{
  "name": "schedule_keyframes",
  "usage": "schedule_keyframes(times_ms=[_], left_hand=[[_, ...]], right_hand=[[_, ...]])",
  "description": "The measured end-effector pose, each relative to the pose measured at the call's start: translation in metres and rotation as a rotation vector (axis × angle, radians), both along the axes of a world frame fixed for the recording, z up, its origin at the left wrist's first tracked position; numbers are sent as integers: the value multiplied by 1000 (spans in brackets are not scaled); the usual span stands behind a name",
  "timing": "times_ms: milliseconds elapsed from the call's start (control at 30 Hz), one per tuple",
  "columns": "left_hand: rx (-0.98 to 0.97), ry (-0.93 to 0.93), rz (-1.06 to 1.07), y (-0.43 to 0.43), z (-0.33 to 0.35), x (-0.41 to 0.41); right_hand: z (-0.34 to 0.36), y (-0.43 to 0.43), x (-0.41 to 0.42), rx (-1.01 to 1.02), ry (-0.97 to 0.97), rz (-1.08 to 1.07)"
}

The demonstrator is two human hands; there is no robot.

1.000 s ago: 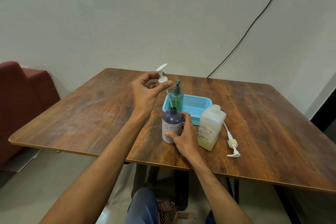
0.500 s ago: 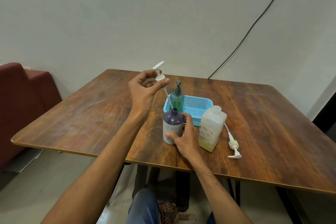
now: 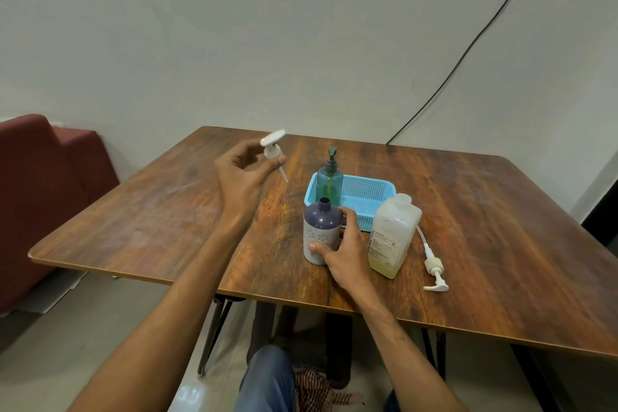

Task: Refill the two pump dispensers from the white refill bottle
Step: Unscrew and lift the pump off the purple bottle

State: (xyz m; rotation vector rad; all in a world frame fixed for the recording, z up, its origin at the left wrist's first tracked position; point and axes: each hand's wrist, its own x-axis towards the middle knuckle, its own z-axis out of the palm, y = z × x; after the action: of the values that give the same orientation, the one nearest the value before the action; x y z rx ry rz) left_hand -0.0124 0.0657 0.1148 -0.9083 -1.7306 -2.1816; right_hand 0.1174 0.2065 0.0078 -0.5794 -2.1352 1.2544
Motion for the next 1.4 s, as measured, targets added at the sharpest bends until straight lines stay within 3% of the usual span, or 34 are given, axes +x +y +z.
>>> schedule_keyframes(times_ms=[267, 533, 733, 1167, 1400], left_hand=[[-390, 48, 90, -12, -86, -16], [-645, 92, 112, -20, -113, -10], [-781, 222, 54, -28, -129, -25], [-839, 232, -49, -32, -127, -30], [-721, 210, 0, -25, -108, -18]], right_hand=[[3, -2, 1, 26, -2, -14], [3, -2, 1, 9, -10, -9], [3, -2, 0, -6, -9, -10], [6, -4, 3, -8, -4, -15], [6, -5, 5, -3, -20, -34]])
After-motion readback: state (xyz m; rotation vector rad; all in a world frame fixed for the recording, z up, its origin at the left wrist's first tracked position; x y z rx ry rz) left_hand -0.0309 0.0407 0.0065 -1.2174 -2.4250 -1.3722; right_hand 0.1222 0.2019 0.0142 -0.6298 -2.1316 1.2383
